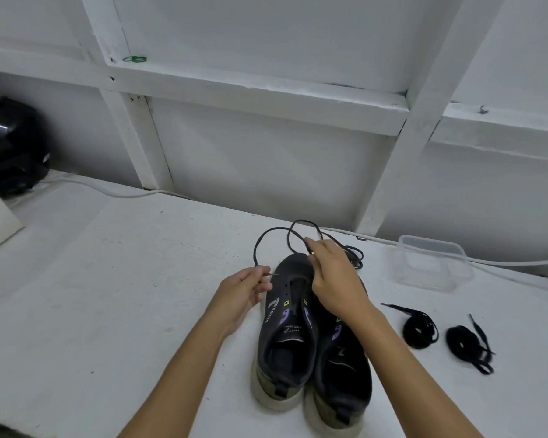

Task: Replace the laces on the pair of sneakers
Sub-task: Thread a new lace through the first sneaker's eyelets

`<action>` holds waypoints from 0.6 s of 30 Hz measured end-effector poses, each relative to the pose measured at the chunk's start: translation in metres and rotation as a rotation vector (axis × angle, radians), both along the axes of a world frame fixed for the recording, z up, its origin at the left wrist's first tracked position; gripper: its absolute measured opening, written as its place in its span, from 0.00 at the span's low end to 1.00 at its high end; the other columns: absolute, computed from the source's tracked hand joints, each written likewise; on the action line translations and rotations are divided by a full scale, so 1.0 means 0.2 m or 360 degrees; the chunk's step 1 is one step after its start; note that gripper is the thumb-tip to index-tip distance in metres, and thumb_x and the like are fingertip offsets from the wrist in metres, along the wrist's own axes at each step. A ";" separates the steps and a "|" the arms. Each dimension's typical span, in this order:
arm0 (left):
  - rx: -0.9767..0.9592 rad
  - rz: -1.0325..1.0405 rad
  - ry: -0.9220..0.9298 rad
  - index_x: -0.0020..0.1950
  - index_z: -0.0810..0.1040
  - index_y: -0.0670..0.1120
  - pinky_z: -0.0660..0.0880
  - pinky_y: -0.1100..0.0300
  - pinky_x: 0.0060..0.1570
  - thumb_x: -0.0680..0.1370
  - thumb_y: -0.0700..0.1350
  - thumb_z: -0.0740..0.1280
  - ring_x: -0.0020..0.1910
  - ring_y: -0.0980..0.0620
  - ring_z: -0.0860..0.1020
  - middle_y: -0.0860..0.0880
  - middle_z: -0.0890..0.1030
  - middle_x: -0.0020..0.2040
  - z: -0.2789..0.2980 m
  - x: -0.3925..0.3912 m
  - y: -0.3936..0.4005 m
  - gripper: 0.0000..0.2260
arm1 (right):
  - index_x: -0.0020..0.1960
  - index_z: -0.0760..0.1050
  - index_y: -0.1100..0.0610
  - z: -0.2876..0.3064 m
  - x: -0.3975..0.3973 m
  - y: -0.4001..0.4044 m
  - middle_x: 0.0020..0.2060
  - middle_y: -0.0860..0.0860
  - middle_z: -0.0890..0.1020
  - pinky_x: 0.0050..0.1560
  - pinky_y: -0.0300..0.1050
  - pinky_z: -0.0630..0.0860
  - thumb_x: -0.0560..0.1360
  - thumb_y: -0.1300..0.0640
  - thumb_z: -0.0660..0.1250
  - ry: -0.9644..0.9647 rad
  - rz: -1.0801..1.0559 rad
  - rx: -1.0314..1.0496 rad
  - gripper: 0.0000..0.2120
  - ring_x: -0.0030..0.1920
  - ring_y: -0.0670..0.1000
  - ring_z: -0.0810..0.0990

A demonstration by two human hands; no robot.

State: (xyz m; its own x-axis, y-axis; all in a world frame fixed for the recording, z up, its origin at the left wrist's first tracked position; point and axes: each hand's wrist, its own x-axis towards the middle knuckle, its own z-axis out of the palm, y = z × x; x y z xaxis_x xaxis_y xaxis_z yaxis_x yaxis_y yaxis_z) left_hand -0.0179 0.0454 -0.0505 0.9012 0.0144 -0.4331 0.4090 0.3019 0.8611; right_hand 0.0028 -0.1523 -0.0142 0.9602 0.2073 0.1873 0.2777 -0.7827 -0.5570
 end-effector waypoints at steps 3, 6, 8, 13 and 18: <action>0.0079 -0.0052 -0.0047 0.55 0.83 0.42 0.79 0.67 0.41 0.81 0.40 0.67 0.43 0.56 0.85 0.50 0.86 0.41 0.00 -0.01 -0.04 0.06 | 0.74 0.70 0.58 -0.01 -0.04 0.00 0.59 0.53 0.76 0.58 0.45 0.71 0.84 0.61 0.58 0.0005 -0.0035 0.0082 0.19 0.59 0.55 0.75; 0.0359 -0.0109 -0.0101 0.56 0.83 0.44 0.80 0.64 0.45 0.81 0.40 0.68 0.46 0.53 0.85 0.49 0.87 0.41 -0.01 -0.03 -0.04 0.07 | 0.70 0.75 0.60 -0.01 -0.06 0.01 0.59 0.53 0.76 0.55 0.37 0.67 0.84 0.62 0.59 0.0001 -0.0086 0.0164 0.16 0.59 0.53 0.76; 0.0617 -0.0113 -0.0145 0.54 0.85 0.49 0.81 0.61 0.48 0.80 0.43 0.68 0.45 0.52 0.85 0.50 0.87 0.42 -0.01 -0.03 -0.05 0.07 | 0.65 0.78 0.59 -0.02 -0.07 0.02 0.60 0.51 0.75 0.56 0.38 0.68 0.83 0.62 0.59 0.0007 -0.0075 0.0153 0.13 0.59 0.51 0.76; 0.0927 -0.0173 -0.0271 0.50 0.85 0.52 0.77 0.70 0.42 0.76 0.42 0.73 0.38 0.58 0.83 0.52 0.86 0.39 0.00 -0.02 -0.06 0.06 | 0.61 0.81 0.57 -0.06 -0.08 0.02 0.58 0.52 0.76 0.57 0.45 0.71 0.83 0.61 0.61 0.0061 -0.0027 -0.0072 0.12 0.59 0.54 0.72; 0.1359 -0.0300 -0.0505 0.50 0.85 0.50 0.73 0.75 0.41 0.76 0.42 0.74 0.41 0.58 0.82 0.53 0.85 0.42 0.01 -0.01 -0.08 0.05 | 0.57 0.81 0.54 -0.04 -0.05 0.02 0.53 0.51 0.79 0.57 0.48 0.73 0.82 0.59 0.59 0.0343 0.0073 -0.0211 0.12 0.57 0.54 0.76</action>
